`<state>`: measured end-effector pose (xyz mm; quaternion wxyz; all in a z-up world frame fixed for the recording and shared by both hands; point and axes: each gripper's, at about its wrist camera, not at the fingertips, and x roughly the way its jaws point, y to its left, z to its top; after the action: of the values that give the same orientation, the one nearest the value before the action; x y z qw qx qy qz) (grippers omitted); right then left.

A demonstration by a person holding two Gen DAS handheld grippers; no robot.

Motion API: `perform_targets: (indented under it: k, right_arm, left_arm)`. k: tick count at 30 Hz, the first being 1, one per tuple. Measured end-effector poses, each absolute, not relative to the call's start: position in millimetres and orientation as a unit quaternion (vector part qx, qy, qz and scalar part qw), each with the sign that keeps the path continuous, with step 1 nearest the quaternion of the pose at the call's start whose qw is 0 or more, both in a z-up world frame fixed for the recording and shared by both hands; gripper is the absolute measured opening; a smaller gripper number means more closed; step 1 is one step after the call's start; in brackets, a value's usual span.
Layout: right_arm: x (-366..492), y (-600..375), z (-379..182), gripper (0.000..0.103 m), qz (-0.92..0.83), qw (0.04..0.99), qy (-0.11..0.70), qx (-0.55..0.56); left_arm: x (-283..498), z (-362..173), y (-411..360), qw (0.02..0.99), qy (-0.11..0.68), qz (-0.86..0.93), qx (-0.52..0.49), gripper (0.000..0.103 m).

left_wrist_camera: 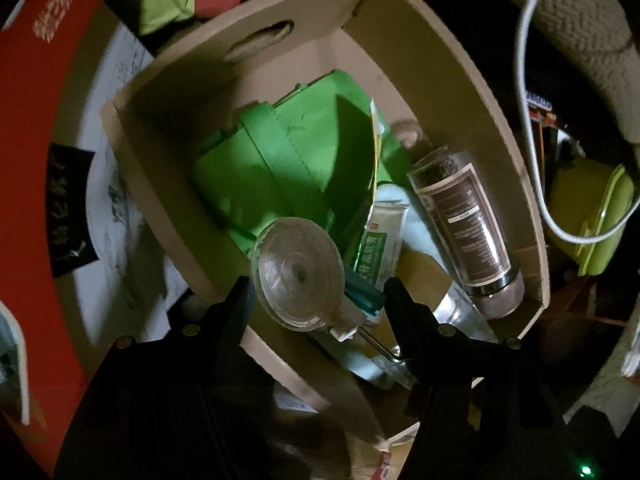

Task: Organize objects
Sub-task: 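Open both grippers and release the hook and Centrum packet into the box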

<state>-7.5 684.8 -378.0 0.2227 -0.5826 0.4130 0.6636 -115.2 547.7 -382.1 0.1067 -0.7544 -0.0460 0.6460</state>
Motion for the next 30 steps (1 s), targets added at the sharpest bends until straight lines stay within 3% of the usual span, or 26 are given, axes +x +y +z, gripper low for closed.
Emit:
perform_targets:
  k: [13, 16, 21, 30]
  right_arm:
    - [-7.0, 683.3, -385.6, 0.026, 0.664, 0.213, 0.440, -0.566]
    - [-7.6, 683.9, -383.4, 0.031, 0.665, 0.218, 0.437, -0.565]
    - [-7.1, 686.6, -381.1, 0.057, 0.662, 0.214, 0.442, -0.566]
    - [-9.2, 689.3, -377.1, 0.061, 0.655, 0.212, 0.440, -0.577]
  left_arm:
    - [-122.9, -372.0, 538.5, 0.087, -0.092, 0.684, -0.718, 0.064]
    - [-125.4, -373.7, 534.4, 0.076, -0.099, 0.686, -0.717, 0.064]
    - [-136.6, -384.7, 543.0, 0.048, -0.030, 0.707, -0.705, 0.064]
    - [-135.9, -392.8, 553.7, 0.034, 0.021, 0.715, -0.698, 0.064]
